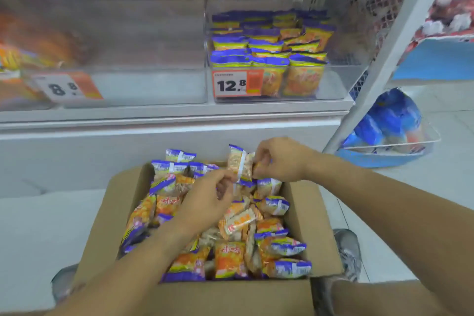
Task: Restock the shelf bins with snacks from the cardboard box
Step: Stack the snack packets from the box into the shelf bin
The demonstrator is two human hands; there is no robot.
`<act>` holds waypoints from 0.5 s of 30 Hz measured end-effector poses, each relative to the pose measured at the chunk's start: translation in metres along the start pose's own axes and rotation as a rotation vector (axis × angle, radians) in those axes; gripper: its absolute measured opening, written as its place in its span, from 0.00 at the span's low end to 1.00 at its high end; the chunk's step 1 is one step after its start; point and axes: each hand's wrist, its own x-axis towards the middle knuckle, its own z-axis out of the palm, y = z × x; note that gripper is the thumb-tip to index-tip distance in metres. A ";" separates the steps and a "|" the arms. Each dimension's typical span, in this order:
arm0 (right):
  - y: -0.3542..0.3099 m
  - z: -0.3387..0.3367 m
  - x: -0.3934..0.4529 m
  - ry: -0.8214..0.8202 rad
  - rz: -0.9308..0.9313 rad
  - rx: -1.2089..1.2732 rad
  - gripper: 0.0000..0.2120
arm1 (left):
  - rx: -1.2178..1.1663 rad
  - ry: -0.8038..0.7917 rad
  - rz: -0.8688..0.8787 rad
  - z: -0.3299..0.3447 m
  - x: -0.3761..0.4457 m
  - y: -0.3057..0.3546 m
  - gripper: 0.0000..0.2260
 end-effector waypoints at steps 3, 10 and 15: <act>-0.016 0.062 -0.004 -0.258 0.045 0.020 0.18 | 0.161 -0.110 -0.086 0.001 -0.033 -0.043 0.07; -0.013 0.152 -0.033 -0.464 0.076 -0.220 0.26 | 0.272 -0.299 -0.035 0.016 -0.077 -0.050 0.09; 0.009 0.150 -0.047 -0.411 0.147 -0.245 0.21 | 0.418 -0.461 -0.074 0.032 -0.092 -0.049 0.16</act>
